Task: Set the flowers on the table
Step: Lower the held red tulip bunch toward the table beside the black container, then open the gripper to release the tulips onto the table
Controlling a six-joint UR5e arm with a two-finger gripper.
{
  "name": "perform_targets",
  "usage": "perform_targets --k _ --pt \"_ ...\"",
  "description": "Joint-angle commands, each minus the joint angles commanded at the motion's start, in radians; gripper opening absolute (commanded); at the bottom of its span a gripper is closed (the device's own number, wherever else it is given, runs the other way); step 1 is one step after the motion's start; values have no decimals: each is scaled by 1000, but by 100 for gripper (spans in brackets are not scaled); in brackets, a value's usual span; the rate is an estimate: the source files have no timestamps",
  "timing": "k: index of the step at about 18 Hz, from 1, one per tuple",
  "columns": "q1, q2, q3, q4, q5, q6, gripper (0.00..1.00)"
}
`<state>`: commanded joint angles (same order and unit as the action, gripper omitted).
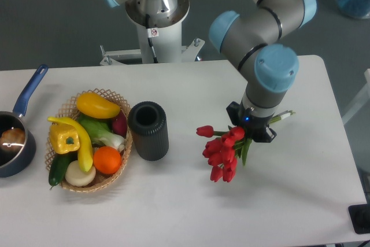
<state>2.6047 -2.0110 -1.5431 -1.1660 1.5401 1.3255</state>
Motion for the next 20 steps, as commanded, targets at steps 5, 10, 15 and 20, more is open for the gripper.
perform_targets --k 5,10,15,20 --pt "-12 -12 -3 17 -3 -60 9" --pt "-9 -15 -22 32 -5 -51 63" --pt "-8 -6 -22 34 -9 -52 100" --pt "3 5 -17 40 -26 -49 100"
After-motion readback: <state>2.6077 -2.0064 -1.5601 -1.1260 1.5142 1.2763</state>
